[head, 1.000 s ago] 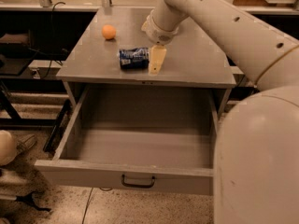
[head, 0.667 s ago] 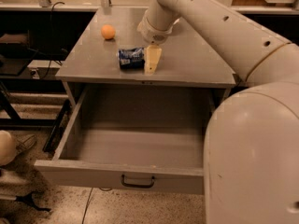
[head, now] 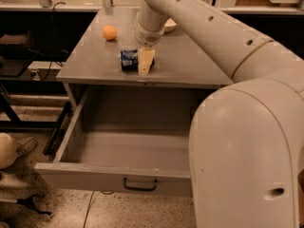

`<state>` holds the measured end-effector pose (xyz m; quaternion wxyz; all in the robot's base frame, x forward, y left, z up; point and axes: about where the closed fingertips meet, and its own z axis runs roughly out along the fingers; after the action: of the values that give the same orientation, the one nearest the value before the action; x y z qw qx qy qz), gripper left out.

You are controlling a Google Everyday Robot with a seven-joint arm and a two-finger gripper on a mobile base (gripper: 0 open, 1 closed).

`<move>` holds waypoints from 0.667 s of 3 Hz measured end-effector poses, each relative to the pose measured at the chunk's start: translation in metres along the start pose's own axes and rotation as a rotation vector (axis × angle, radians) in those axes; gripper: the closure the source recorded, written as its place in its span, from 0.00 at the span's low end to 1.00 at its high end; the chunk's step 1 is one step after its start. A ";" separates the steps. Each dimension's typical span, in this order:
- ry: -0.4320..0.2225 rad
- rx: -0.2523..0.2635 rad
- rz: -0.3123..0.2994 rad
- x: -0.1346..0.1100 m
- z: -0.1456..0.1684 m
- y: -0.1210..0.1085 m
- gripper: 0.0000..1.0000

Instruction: Place pepsi can into top drawer

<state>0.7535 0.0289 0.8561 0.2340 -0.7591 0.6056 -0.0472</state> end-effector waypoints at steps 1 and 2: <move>-0.001 -0.025 -0.019 -0.010 0.012 -0.001 0.42; -0.009 -0.044 -0.032 -0.018 0.019 -0.001 0.65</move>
Offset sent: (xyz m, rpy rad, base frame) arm 0.0032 0.0325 -0.0110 -0.0150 0.0417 0.0616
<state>0.7562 0.0520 0.8434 0.2192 -0.7740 0.5930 -0.0344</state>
